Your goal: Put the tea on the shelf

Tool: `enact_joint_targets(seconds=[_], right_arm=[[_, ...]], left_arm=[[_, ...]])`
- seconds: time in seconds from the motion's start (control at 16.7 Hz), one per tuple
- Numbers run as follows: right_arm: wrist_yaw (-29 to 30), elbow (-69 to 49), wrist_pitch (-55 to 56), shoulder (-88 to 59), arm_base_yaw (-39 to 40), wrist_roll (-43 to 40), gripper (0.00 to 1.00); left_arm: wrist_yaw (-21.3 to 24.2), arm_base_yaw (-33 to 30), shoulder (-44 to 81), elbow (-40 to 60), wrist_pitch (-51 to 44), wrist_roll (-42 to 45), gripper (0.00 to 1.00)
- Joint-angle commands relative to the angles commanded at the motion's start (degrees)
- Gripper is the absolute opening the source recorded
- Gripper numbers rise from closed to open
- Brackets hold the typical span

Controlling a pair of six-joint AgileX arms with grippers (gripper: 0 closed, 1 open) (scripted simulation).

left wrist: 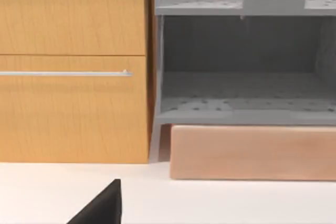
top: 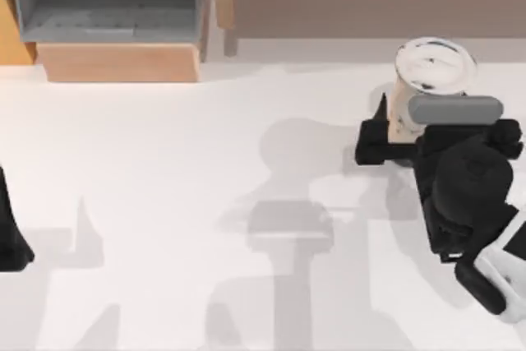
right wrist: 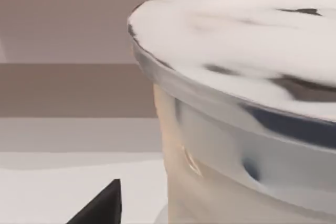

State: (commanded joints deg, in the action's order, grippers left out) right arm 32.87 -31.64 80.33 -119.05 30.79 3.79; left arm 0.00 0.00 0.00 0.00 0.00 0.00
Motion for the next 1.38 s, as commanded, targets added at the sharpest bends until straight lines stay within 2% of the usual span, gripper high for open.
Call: enact_joint_targets(seconds=[0.36,1.14,1.38], right_arm=[[-1.77,-2.82,-1.19,-1.52,-1.8,-0.26,1.0],[-1.77,-2.82,-1.19,-1.52,-1.8,-0.26,0.02],[-1.77,-2.82,-1.19,-1.52,-1.8,-0.26,0.0]], left_arm=[[0.0,0.0,0.0,0.0,0.0,0.0,1.0],[0.0,0.0,0.0,0.0,0.0,0.0,1.0],[0.0,0.0,0.0,0.0,0.0,0.0,1.0]])
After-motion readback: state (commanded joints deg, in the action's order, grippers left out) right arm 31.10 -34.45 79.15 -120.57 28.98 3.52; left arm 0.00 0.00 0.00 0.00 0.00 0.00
